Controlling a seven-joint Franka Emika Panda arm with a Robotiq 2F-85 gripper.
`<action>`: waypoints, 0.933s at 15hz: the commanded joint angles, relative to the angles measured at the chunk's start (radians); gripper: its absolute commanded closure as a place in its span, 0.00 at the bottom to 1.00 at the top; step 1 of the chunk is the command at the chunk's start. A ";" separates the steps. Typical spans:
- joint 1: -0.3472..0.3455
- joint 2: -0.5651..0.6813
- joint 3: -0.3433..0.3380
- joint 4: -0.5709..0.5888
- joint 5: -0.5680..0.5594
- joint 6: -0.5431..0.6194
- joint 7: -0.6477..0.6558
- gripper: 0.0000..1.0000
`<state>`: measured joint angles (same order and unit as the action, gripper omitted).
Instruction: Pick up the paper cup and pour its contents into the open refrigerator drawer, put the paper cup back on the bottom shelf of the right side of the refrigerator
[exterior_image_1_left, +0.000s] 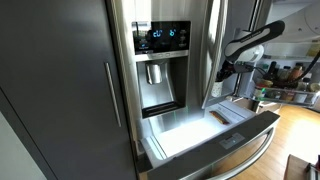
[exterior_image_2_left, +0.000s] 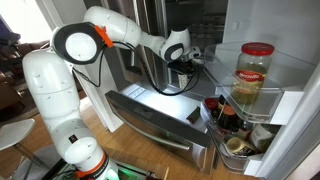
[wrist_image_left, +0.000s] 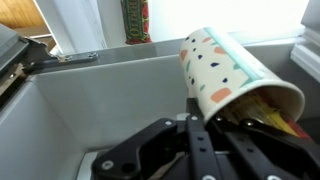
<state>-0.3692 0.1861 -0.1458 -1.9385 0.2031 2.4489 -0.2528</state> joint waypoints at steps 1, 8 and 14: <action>0.009 -0.118 -0.039 -0.107 -0.012 -0.007 -0.079 0.99; 0.029 -0.099 -0.058 -0.082 -0.023 -0.020 -0.058 0.97; 0.069 -0.162 -0.073 -0.105 -0.342 -0.097 -0.034 0.99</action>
<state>-0.3368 0.0795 -0.1913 -2.0219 0.0195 2.4137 -0.3078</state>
